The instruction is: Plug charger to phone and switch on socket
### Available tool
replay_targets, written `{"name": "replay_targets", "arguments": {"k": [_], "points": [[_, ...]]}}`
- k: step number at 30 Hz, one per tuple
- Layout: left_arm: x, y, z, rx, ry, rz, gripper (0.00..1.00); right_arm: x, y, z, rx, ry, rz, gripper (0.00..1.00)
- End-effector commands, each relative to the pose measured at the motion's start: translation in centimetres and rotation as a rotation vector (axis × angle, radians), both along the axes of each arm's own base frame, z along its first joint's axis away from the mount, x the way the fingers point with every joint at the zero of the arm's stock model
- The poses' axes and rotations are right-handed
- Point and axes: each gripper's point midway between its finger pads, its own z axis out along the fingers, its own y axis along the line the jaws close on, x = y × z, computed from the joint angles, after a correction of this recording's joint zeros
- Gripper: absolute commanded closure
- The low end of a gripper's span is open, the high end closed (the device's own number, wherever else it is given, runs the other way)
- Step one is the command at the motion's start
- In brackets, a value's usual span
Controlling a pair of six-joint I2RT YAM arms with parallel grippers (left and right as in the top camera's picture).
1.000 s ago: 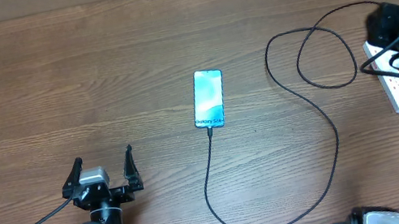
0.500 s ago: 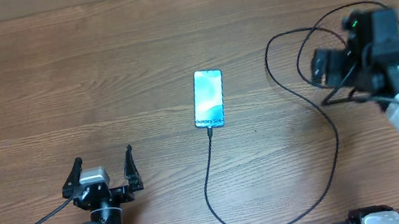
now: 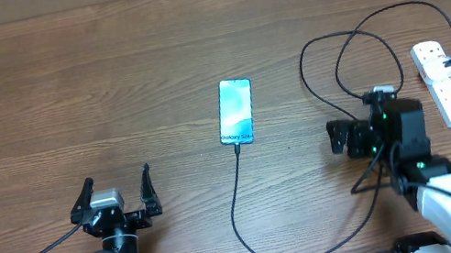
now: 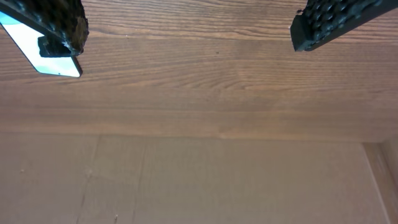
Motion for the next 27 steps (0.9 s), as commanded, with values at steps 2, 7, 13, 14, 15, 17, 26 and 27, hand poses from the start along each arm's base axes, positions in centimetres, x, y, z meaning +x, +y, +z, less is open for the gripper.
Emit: {"name": "replay_targets", "arguments": {"k": [2,7,13,14,15,17,26,27], "points": [[0.0,0.0,0.1,0.01,-0.007,-0.002,0.0,-0.6,0.7,-0.3,0.017,-0.065,0.03,0.0],[0.0,0.0,0.1,0.01,-0.007,-0.001,0.0,-1.4,0.6,-1.0,0.02,-0.115,0.027,0.0],[0.0,0.0,0.1,0.01,-0.007,-0.002,0.0,-2.8,0.5,-2.0,0.058,-0.158,-0.012,0.0],[0.0,0.0,0.1,0.01,-0.007,-0.002,0.0,-3.0,0.5,-2.1,0.064,-0.164,-0.017,0.0],[0.0,0.0,0.1,0.01,-0.007,-0.001,0.0,-3.1,0.5,-2.1,0.073,-0.169,-0.024,0.0],[0.0,0.0,0.1,0.01,-0.007,-0.001,0.0,-3.3,0.6,-2.1,0.082,-0.183,-0.03,0.0],[0.0,0.0,0.1,0.01,-0.007,-0.002,0.0,-3.6,0.7,-0.5,0.108,-0.245,-0.032,0.0],[0.0,0.0,0.1,0.01,-0.007,-0.002,0.0,-3.7,0.7,-0.4,0.108,-0.246,-0.032,0.0]]}}
